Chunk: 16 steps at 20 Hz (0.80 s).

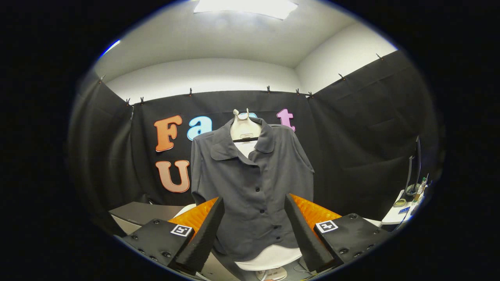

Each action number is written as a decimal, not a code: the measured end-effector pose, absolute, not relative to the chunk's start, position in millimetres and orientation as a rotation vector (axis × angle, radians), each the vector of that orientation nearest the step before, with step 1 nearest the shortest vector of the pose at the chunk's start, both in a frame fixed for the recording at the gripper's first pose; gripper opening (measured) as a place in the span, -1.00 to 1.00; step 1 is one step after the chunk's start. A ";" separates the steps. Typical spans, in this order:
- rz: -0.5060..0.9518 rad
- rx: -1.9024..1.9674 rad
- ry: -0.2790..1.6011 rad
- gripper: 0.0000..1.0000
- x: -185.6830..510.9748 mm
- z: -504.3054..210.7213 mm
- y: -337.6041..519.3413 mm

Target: Iron the clothes twice with a garment steamer, once on the left side and once on the right side.

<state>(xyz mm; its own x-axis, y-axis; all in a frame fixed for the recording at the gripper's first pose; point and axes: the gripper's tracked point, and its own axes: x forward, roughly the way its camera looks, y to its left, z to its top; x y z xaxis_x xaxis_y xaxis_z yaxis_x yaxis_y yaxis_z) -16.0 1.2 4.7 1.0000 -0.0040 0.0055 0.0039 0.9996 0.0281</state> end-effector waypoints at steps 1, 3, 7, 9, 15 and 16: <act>-0.003 0.032 -0.005 0.97 -15.9 5.2 2.3; 0.005 0.043 -0.007 0.97 -15.7 6.5 8.7; 0.038 0.067 0.002 0.97 -11.6 4.6 27.8; 0.055 0.062 0.012 0.97 -7.8 2.4 40.7; 0.165 0.032 0.068 0.96 5.1 -10.8 97.9; 0.183 0.029 0.074 0.96 8.0 -11.9 108.4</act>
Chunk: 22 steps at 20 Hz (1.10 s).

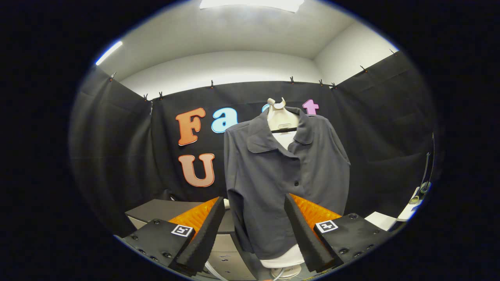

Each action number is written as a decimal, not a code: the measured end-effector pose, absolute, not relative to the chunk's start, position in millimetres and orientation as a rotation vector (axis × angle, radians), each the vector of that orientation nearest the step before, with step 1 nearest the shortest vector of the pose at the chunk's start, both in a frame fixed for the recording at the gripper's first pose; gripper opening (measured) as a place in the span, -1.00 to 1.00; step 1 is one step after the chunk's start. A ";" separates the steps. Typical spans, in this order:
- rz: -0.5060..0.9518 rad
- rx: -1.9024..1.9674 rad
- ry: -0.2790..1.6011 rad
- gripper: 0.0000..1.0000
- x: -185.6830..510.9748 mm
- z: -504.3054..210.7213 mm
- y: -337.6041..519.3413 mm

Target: Iron the clothes twice with a garment steamer, once on the left side and once on the right side.

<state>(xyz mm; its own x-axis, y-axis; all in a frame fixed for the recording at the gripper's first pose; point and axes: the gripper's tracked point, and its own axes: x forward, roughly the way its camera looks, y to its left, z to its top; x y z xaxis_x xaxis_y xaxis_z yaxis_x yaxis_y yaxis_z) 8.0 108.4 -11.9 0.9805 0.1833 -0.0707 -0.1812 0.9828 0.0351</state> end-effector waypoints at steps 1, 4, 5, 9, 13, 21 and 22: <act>0.195 0.026 0.079 0.96 10.4 -12.9 117.3; 0.238 0.021 0.096 0.96 20.0 -15.2 150.2; 0.248 0.025 0.110 0.96 23.5 -18.5 160.0; 0.303 0.039 0.177 0.96 37.3 -36.9 203.2; 0.329 0.008 0.234 0.97 55.4 -59.2 238.4; 0.324 -0.073 0.344 0.97 117.7 -104.3 299.4; 0.315 -0.088 0.362 0.97 126.7 -114.2 304.7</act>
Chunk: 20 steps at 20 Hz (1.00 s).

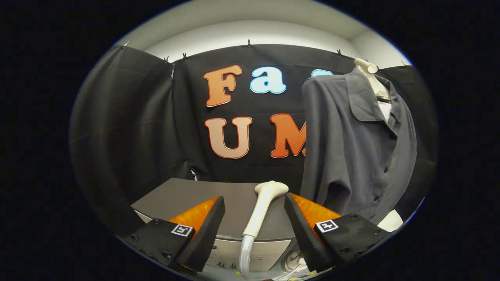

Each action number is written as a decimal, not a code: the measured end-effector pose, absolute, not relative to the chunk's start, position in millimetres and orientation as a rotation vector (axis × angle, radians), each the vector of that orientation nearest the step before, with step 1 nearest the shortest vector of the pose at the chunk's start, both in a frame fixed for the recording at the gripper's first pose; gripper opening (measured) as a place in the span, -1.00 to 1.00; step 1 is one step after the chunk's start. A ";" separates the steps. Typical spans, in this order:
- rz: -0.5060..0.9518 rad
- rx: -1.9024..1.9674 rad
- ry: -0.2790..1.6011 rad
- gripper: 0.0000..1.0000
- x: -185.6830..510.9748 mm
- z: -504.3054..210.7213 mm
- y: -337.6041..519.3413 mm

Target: Iron the clothes twice with a garment steamer, once on the left side and once on the right side.

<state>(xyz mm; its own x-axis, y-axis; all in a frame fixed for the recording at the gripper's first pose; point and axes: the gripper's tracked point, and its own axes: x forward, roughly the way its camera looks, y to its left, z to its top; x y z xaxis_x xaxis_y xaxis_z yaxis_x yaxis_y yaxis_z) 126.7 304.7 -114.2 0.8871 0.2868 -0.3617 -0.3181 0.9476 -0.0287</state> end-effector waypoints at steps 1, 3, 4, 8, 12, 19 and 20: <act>0.307 -0.099 0.384 0.97 134.1 -124.2 309.5; 0.289 -0.111 0.436 0.97 144.7 -144.7 314.9; 0.270 -0.117 0.458 0.96 153.6 -153.7 316.2; 0.216 -0.136 0.551 0.95 184.2 -194.3 317.5; 0.163 -0.147 0.598 0.96 211.6 -221.2 313.9; 0.102 -0.160 0.720 0.98 242.1 -261.6 298.4; 0.105 -0.157 0.739 0.98 244.3 -266.8 298.9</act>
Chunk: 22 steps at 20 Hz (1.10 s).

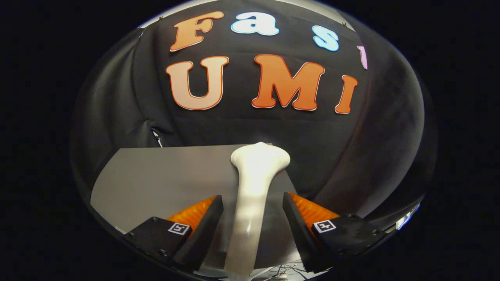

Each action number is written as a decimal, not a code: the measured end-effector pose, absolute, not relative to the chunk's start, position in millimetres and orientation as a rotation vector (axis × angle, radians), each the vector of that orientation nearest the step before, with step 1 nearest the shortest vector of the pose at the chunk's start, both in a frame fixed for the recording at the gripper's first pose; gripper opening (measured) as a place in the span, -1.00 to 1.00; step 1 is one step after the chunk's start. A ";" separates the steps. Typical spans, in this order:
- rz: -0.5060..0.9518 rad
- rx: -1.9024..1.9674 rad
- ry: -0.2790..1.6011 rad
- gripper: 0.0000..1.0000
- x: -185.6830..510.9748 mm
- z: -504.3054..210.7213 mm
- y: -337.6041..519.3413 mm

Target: Iron the clothes twice with a garment steamer, once on the left side and once on the right side.

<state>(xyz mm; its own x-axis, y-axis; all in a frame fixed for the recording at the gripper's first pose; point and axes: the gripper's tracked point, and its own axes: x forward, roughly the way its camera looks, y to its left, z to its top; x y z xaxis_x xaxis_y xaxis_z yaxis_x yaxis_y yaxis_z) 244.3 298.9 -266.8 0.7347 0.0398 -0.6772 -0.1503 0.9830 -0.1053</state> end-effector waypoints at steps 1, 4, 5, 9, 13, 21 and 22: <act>0.105 -0.156 0.750 0.89 246.1 -268.8 298.1; 0.108 -0.165 0.768 0.65 250.2 -273.0 298.7; 0.112 -0.169 0.780 0.54 252.2 -274.4 300.1; 0.112 -0.175 0.825 0.28 254.6 -287.3 301.4; 0.126 -0.133 0.830 0.02 251.4 -286.6 306.5; 0.200 -0.089 0.781 -0.22 223.1 -267.9 316.5; 0.196 -0.082 0.770 -0.23 220.3 -265.5 315.8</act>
<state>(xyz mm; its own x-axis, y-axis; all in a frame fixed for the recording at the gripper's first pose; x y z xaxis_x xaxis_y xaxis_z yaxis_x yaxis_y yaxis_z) 220.3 315.8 -265.5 0.7004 0.1464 -0.6986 -0.2060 0.9785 -0.0015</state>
